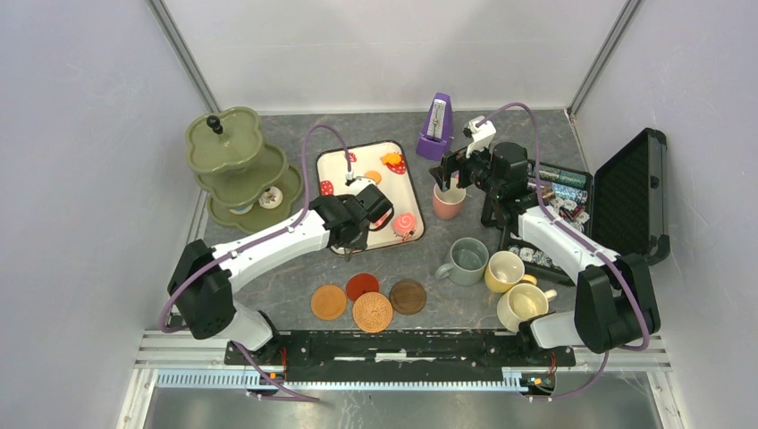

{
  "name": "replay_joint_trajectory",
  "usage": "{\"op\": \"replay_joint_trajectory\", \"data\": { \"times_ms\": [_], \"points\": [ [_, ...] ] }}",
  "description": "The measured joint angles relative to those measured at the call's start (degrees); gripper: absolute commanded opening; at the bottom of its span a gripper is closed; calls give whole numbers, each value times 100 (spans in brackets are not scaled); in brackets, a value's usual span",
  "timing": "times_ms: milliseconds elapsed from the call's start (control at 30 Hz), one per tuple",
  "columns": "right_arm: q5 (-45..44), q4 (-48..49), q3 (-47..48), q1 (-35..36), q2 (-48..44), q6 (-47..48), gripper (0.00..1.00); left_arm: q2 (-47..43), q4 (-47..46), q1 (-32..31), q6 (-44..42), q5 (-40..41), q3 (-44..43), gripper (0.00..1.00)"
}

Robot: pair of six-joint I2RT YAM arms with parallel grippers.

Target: Serve the afternoon tea

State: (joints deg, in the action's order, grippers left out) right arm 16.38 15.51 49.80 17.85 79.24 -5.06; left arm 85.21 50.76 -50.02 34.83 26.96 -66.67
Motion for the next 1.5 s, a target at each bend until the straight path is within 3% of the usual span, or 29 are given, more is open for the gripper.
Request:
{"op": "replay_joint_trajectory", "data": {
  "times_ms": [500,1033,1500],
  "points": [
    [-15,-2,0,0,0,0,92,111,107,0,0,289,-304,26],
    [-15,-2,0,0,-2,0,92,101,874,61,-256,1300,-1469,25],
    [-15,-4,0,0,-2,0,92,74,1045,1386,-997,1652,-1956,25]
  ]
}}
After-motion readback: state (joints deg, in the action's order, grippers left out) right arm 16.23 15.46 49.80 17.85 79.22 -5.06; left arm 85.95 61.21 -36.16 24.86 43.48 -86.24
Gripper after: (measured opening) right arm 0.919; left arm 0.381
